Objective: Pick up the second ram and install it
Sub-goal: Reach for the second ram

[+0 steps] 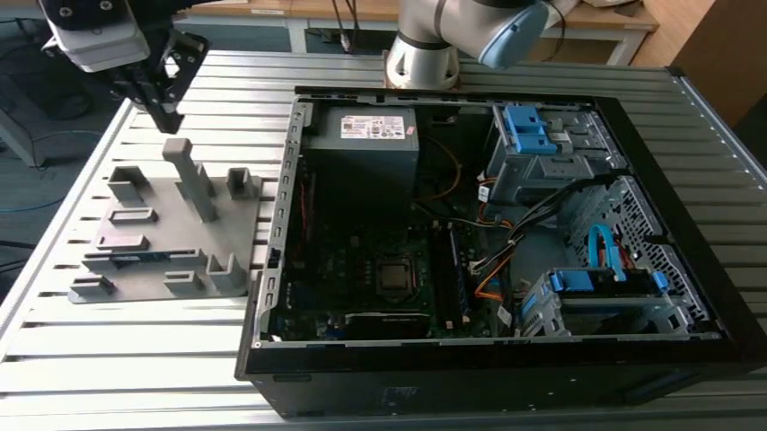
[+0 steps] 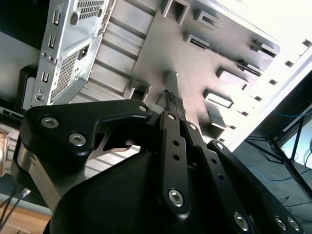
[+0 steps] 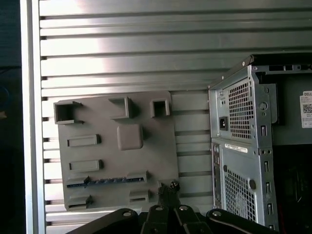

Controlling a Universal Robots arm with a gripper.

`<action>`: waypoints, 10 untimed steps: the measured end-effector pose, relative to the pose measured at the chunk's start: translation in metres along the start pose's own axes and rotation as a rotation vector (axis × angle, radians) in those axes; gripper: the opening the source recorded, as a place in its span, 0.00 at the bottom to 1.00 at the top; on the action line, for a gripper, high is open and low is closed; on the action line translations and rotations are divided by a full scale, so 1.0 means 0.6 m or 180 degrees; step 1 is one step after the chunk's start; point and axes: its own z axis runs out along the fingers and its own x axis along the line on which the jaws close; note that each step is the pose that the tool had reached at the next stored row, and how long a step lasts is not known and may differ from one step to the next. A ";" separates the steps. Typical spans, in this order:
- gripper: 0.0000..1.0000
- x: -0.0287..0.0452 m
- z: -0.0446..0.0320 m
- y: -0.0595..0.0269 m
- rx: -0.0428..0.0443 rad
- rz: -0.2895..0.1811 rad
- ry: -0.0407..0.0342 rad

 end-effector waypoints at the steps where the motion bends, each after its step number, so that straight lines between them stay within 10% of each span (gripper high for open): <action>1: 0.10 0.002 0.000 -0.001 0.0000 -0.0002 0.0000; 10: 0.10 0.026 0.004 -0.013 0.0001 -0.0016 0.0000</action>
